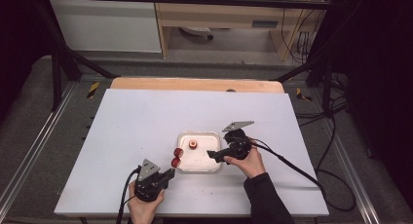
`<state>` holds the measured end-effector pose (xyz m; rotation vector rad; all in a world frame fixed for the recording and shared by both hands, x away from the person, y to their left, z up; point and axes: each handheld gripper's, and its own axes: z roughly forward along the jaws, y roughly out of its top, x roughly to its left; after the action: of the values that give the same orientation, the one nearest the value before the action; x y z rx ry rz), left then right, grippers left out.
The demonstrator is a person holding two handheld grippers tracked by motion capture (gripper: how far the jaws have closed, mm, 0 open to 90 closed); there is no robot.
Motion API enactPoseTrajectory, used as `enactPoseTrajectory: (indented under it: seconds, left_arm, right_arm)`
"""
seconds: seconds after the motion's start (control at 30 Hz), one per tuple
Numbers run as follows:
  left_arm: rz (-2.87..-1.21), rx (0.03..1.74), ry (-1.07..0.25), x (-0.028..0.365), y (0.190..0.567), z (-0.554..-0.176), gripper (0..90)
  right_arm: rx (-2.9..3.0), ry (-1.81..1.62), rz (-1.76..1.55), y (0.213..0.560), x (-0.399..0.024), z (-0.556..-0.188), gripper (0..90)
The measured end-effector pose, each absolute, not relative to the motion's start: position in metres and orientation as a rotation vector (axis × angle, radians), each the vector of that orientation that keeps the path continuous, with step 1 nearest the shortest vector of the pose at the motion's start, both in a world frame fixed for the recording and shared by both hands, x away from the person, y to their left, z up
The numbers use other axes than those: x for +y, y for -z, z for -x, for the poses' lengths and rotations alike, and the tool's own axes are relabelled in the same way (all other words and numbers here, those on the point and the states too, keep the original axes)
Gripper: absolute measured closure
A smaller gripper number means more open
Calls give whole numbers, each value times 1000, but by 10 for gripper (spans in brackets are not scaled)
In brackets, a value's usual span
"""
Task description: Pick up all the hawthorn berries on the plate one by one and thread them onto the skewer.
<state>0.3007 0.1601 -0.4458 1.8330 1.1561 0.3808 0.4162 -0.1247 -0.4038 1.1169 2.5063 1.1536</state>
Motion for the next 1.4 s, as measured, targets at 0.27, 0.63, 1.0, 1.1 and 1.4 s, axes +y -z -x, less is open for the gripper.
enactPoseTrajectory:
  seconds: [0.27,0.63,1.0,1.1,1.4]
  left_arm:
    - [-1827,1161,-379,166,446,-301,881]
    - [-1834,1158,-379,170,448,-303,881]
    - [-1827,1161,-378,174,449,-304,881]
    - [-1833,1162,-375,175,450,-304,881]
    - [-1838,1154,-373,175,451,-304,881]
  right_arm:
    - [2589,-1027,-1025,401,-106,-427,69]
    - [2711,-864,-896,399,-82,-444,71]
    - [2760,-804,-849,397,-65,-465,93]
    - [2776,-794,-839,397,-60,-470,108]
    - [2859,-731,-721,402,-40,-480,221]
